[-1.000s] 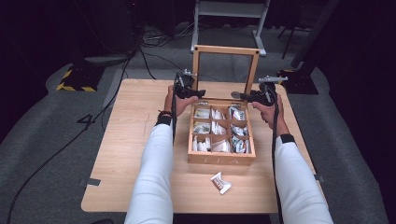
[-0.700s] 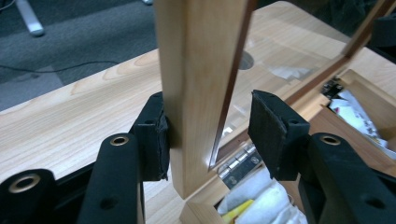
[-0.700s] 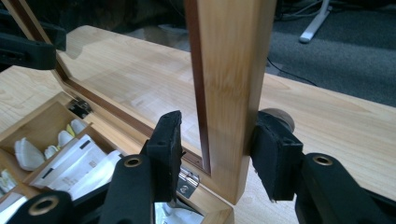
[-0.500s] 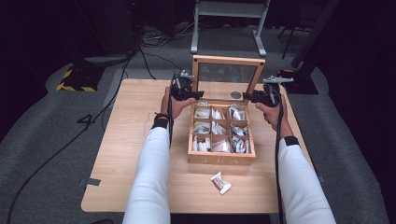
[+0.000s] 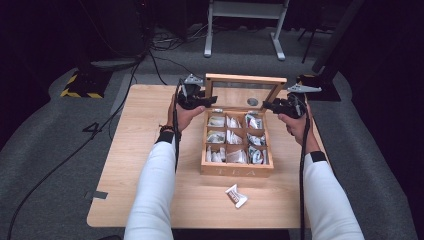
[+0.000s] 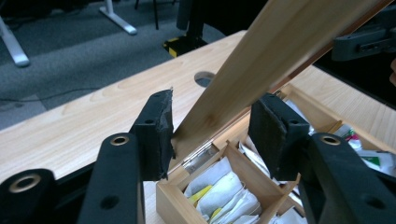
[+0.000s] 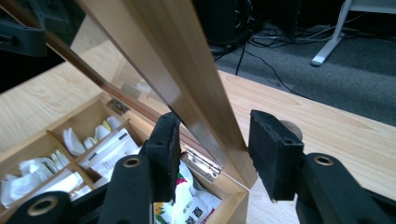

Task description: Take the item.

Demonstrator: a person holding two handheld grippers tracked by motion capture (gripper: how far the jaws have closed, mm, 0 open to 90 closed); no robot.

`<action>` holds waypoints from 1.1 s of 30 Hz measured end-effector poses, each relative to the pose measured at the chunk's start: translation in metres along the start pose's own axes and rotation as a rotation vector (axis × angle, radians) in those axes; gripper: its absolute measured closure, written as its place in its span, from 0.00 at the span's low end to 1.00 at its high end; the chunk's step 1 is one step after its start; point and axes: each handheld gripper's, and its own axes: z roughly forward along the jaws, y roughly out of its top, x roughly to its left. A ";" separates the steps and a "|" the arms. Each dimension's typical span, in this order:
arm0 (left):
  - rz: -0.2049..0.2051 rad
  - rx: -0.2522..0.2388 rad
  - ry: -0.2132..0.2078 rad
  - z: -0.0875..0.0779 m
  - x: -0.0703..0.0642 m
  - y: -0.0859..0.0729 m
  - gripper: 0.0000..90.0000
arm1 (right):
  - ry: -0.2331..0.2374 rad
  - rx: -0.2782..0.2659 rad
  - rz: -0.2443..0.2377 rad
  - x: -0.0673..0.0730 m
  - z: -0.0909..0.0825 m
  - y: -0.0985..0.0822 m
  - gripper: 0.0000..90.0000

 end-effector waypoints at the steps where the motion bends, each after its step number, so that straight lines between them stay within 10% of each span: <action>1: 0.000 -0.006 0.003 -0.002 -0.001 0.001 0.57 | 0.002 -0.003 0.007 0.000 -0.002 0.000 0.63; 33: 0.126 0.004 0.032 -0.043 -0.028 0.022 0.64 | -0.047 0.018 -0.091 0.026 -0.031 0.021 0.64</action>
